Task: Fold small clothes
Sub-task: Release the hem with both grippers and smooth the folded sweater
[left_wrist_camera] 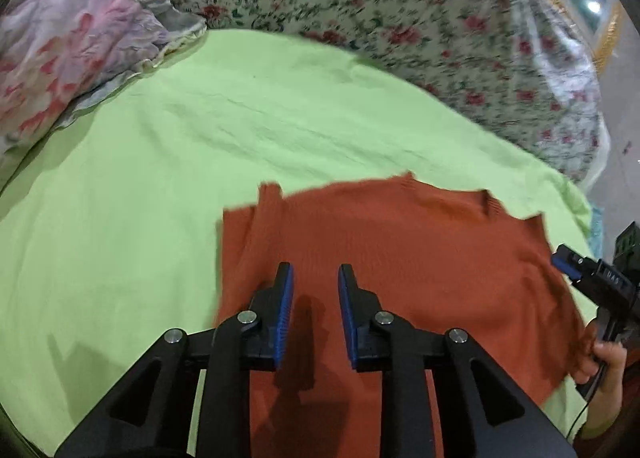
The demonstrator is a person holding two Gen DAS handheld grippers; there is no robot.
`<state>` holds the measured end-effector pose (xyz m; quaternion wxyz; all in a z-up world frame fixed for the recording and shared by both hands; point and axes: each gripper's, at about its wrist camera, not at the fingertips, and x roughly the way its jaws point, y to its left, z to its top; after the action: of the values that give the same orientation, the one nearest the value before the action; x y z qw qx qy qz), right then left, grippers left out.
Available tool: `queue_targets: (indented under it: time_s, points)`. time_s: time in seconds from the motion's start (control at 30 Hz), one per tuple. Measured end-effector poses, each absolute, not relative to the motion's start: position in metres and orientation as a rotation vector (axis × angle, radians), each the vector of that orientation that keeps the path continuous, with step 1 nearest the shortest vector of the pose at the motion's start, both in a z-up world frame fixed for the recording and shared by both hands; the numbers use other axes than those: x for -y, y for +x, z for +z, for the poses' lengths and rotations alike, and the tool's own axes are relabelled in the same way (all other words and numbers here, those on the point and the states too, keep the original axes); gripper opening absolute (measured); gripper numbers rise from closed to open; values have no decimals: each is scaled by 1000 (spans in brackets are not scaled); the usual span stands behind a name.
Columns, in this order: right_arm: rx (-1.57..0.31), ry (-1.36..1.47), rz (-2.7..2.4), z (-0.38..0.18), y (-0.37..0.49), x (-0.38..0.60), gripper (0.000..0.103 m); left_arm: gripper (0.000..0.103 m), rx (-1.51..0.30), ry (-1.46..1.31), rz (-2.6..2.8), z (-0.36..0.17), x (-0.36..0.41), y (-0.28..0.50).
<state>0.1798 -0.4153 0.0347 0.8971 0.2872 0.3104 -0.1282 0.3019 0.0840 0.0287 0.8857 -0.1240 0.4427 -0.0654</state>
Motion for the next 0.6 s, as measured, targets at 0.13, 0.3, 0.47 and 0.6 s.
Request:
queue_targets:
  time_s: [0.13, 0.3, 0.47, 0.6]
  points:
    - [-646, 572, -197, 42, 142, 381, 53, 39, -874, -295, -205, 41, -75, 246]
    - [-685, 538, -205, 25, 91, 350, 61, 41, -934, -379, -322, 28, -82, 198]
    - [-679, 605, -304, 0, 31, 365, 60, 35, -1013, -317, -242, 2, -85, 182]
    - [-618, 647, -370, 7, 4, 370, 61, 38, -990, -359, -188, 9, -96, 161]
